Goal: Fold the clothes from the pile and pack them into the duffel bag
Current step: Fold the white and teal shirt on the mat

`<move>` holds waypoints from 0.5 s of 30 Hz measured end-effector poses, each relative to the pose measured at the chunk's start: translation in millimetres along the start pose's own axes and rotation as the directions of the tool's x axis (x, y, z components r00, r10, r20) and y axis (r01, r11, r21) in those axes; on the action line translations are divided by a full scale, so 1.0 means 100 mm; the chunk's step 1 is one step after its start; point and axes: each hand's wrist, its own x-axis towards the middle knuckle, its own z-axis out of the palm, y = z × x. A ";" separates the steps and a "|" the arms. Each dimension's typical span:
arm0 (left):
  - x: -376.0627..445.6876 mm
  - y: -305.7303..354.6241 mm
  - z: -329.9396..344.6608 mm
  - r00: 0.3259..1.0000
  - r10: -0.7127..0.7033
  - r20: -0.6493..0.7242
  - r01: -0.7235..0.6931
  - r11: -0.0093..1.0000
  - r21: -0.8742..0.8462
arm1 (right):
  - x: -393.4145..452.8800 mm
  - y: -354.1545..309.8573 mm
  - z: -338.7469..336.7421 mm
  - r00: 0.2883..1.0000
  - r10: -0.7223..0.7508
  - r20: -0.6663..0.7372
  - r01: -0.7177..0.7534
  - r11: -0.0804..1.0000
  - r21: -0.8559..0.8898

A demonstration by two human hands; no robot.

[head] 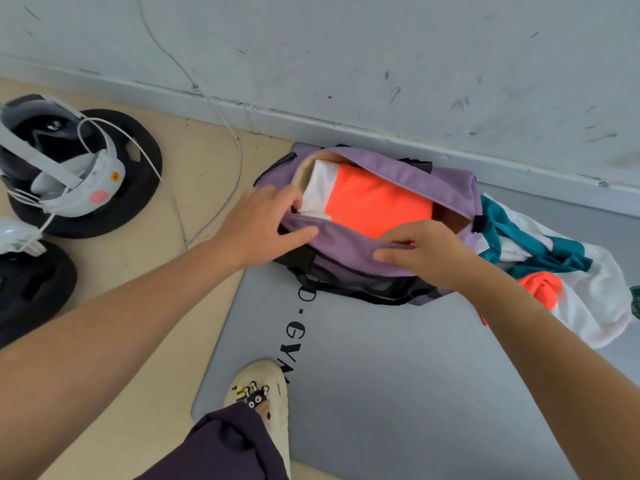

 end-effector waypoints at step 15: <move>0.53 0.00 -0.13 0.987 -0.063 0.148 -0.034 0.817 0.575 | 0.21 0.49 -0.44 0.904 0.080 -0.420 -0.342 0.726 -0.597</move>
